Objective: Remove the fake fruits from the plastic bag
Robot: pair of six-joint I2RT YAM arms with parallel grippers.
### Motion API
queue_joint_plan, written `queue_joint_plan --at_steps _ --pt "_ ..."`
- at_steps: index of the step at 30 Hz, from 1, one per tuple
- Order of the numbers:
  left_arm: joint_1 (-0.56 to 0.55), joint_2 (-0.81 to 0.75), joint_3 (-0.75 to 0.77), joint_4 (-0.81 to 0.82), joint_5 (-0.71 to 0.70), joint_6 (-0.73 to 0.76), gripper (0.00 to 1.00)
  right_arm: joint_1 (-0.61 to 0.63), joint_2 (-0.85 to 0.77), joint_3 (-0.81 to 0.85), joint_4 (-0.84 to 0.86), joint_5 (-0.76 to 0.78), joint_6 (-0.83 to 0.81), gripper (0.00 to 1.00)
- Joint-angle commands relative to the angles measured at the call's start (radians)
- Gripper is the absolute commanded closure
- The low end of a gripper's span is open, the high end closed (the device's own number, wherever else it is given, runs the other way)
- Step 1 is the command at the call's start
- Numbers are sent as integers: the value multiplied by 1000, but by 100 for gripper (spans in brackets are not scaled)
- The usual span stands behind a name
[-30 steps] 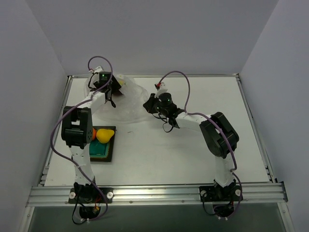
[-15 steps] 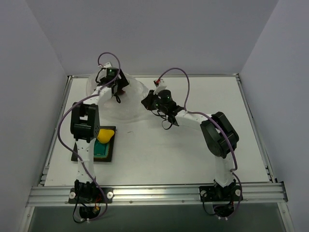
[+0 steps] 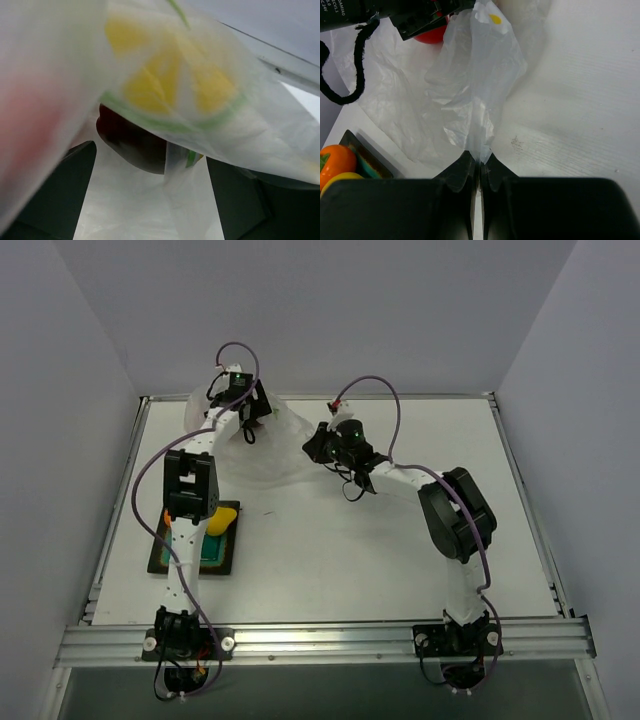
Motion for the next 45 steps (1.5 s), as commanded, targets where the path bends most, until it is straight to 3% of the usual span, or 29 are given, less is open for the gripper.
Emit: queue_joint_plan --at_steps 1,10,14,23,25,29,36,41,45 --pt "-21 22 133 -143 -86 91 8 -9 12 69 -24 -37 -33 100" --pt "-28 172 421 -378 -175 202 2 -38 28 66 -53 -67 -66 100" --pt "-22 183 430 -422 -129 200 0 -59 -21 23 -52 -75 -63 100" --pt "-25 -100 -37 -266 -38 149 25 -65 -126 -115 10 -115 -28 100" --pt "-25 -192 -162 -205 -21 148 24 -64 -130 -141 21 -136 -20 100" --pt "-33 -312 -287 -97 32 120 3 -55 -136 -163 42 -141 10 100" --pt "-47 -476 -453 30 80 70 6 31 -172 -160 -10 -11 -23 100" --pt "-44 -551 -594 122 2 -2 5 115 -195 -186 1 121 -45 100" --pt "-38 -605 -686 186 -59 -53 4 128 -202 -218 28 143 -27 100"
